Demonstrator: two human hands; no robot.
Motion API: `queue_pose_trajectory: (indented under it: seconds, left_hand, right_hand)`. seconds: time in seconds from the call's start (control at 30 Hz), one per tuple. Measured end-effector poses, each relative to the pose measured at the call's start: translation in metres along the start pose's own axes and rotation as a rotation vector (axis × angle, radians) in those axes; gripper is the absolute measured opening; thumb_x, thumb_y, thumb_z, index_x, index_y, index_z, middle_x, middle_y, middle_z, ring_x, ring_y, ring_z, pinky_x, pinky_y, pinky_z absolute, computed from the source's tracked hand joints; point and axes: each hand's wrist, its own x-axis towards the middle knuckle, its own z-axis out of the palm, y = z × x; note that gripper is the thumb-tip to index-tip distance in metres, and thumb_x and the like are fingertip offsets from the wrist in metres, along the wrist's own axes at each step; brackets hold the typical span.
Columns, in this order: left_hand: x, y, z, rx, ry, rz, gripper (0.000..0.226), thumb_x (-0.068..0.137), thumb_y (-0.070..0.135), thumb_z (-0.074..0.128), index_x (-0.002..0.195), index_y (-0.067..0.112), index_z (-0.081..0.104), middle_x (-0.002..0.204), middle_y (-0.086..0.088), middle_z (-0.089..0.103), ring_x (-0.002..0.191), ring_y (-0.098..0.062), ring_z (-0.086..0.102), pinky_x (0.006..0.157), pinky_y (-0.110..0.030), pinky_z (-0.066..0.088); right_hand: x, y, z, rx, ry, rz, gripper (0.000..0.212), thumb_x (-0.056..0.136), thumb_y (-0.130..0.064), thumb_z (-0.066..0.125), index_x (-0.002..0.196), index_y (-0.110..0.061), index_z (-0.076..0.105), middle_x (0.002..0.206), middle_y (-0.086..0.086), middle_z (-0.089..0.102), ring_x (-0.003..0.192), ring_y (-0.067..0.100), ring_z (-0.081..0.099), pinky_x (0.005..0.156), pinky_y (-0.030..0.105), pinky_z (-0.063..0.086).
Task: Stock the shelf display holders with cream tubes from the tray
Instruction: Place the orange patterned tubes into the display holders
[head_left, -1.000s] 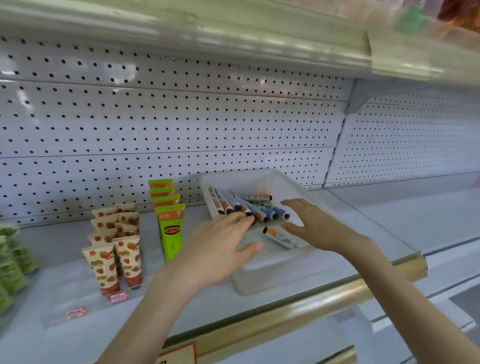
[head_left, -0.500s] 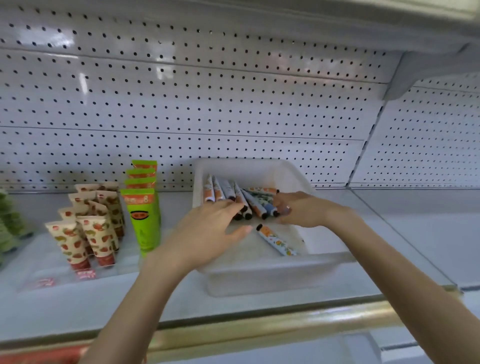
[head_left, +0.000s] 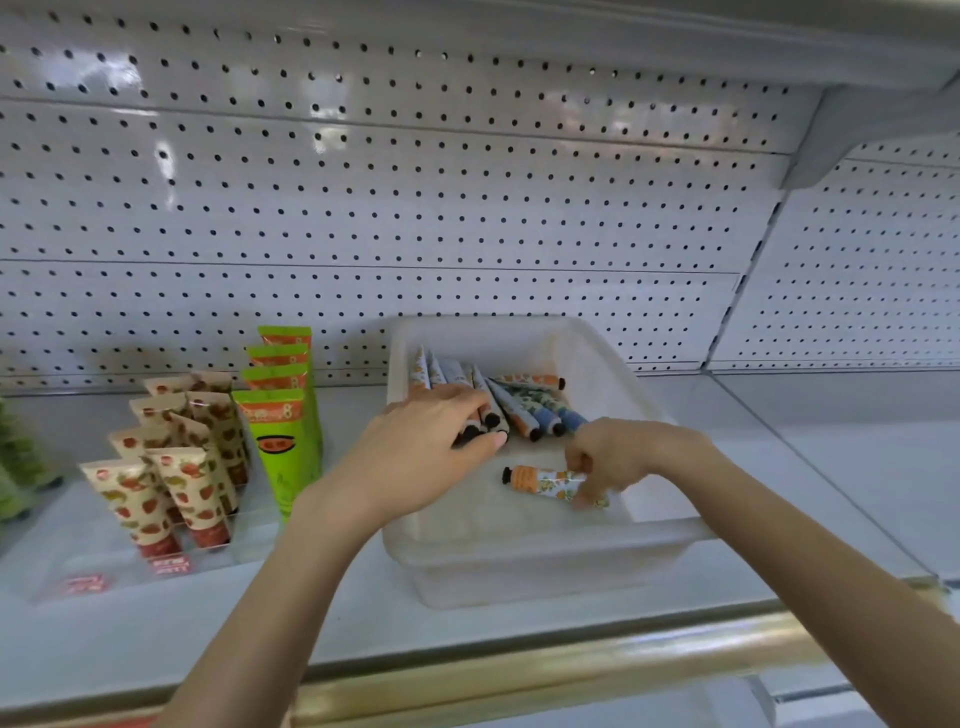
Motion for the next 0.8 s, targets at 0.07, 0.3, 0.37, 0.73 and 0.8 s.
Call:
queue_pose_trajectory:
  seconds: [0.07, 0.3, 0.37, 0.73, 0.8]
  left_hand:
    - [0.000, -0.003, 0.001, -0.004, -0.001, 0.006, 0.049, 0.095, 0.048, 0.038, 0.139, 0.026, 0.039, 0.142, 0.009, 0.040, 0.128, -0.013, 0.037, 0.098, -0.031, 0.036]
    - [-0.004, -0.011, 0.002, -0.031, 0.001, 0.009, 0.049, 0.096, 0.044, 0.040, 0.142, 0.029, 0.032, 0.147, 0.009, 0.035, 0.133, -0.012, 0.031, 0.102, -0.031, 0.032]
    - [-0.003, -0.015, 0.002, -0.065, 0.011, 0.017, 0.049, 0.096, 0.040, 0.042, 0.142, 0.026, 0.033, 0.146, 0.007, 0.036, 0.133, -0.011, 0.032, 0.103, -0.029, 0.032]
    - [0.009, -0.017, 0.005, -0.585, 0.166, -0.030, 0.019, 0.092, 0.018, 0.056, 0.106, 0.008, 0.062, 0.094, -0.005, 0.069, 0.078, -0.008, 0.064, 0.076, -0.024, 0.051]
    - [0.010, -0.018, 0.005, -0.662, 0.188, -0.038, 0.014, 0.089, 0.014, 0.060, 0.101, 0.007, 0.064, 0.090, -0.002, 0.069, 0.070, 0.002, 0.062, 0.068, -0.010, 0.047]
  right_hand:
    - [-0.001, 0.001, -0.004, 0.028, 0.096, -0.022, 0.035, 0.085, -0.035, 0.067, 0.103, -0.005, 0.061, 0.088, -0.001, 0.048, 0.072, 0.018, 0.056, 0.058, 0.023, 0.044]
    - [-0.002, -0.005, -0.020, 0.367, 0.378, -0.089, 0.035, 0.082, -0.031, 0.069, 0.107, -0.009, 0.062, 0.083, -0.001, 0.053, 0.068, 0.010, 0.050, 0.055, 0.016, 0.036]
    - [-0.003, -0.005, -0.024, 0.570, 0.406, -0.166, 0.028, 0.080, -0.027, 0.072, 0.090, -0.003, 0.063, 0.074, 0.005, 0.058, 0.065, 0.015, 0.054, 0.061, 0.026, 0.043]
    - [-0.028, -0.040, -0.057, 1.093, 0.486, -0.491, 0.017, 0.091, -0.014, 0.058, 0.098, 0.000, 0.062, 0.089, 0.008, 0.069, 0.074, 0.010, 0.069, 0.072, 0.018, 0.055]
    - [-0.031, -0.046, -0.060, 1.101, 0.528, -0.521, 0.009, 0.089, -0.011, 0.061, 0.092, -0.003, 0.062, 0.087, 0.007, 0.068, 0.071, 0.009, 0.068, 0.069, 0.020, 0.056]
